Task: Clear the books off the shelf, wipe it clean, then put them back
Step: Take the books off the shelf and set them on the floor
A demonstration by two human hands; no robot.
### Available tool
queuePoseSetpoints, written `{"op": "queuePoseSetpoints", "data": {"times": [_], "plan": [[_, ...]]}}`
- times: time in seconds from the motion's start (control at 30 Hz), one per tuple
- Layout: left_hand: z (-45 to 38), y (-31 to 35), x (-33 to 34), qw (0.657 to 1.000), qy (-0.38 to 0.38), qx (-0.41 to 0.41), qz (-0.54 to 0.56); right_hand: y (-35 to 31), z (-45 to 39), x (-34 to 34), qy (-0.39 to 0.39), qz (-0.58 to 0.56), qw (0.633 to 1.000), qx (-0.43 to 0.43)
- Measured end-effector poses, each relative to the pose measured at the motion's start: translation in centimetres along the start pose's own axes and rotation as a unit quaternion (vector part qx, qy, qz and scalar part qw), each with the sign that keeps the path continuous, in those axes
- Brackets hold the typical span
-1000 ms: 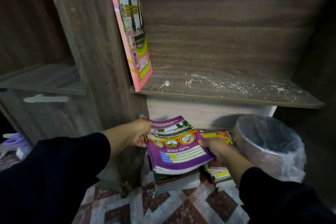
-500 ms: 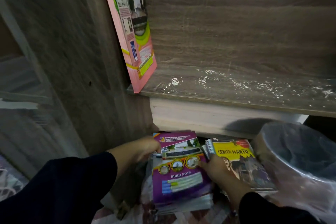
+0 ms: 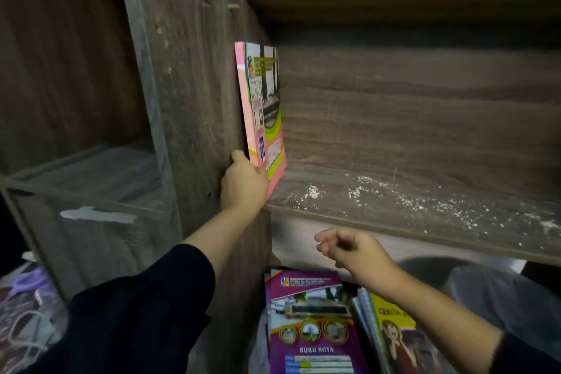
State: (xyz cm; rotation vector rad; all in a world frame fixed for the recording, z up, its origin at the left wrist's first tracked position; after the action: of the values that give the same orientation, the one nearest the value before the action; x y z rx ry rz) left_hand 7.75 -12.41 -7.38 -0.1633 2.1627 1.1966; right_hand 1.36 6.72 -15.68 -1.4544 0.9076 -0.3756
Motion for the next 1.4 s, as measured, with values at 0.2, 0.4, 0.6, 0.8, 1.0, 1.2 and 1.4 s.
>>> {"op": "queuePoseSetpoints", "data": {"times": [0.2,0.4,0.6,0.8,1.0,1.2,1.4], "plan": [[-3.1,0.9,1.7,0.999,-0.016,0.000,0.035,-3.7,-1.8,-2.1,-0.027,0.023,0.999,0.000],[-3.7,0.6,1.2,0.997,-0.013,0.028,0.076,-5.1,-3.4,-4.2,0.001,-0.009,1.000,0.028],[0.4,2.8,-3.7,0.962,-0.128,0.004,0.243,-5.8,-3.5,-6.4,0.104,-0.021,0.994,0.003],[6.9,3.4,-6.0,0.896,-0.294,-0.083,0.321,-6.4,1.1,-7.0,0.114,-0.052,0.991,0.046],[12.5,1.8,-6.5,0.839,-0.393,-0.198,0.319,-3.5,7.4,-6.9,0.097,0.118,0.966,0.210],[16.5,-0.7,-8.0,0.816,-0.429,-0.250,0.298,-1.6,12.1,-5.2,0.106,0.106,0.949,0.277],[20.1,-2.9,-9.0,0.796,-0.448,-0.294,0.283,-0.9,14.7,-5.0,0.107,0.099,0.942,0.302]]}}
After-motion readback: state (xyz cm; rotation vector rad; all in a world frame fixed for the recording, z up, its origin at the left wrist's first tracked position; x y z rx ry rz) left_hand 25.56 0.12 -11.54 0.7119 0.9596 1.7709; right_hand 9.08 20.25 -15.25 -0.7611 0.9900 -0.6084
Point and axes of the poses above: each hand's wrist, its own z-axis away from the middle knuckle, its own x-axis out of the palm, y = z × x, the point moved 1 cm from there along -z, towards the middle knuckle, and after that the axes turned 5 degrees about -z, right-handed, at the moved point
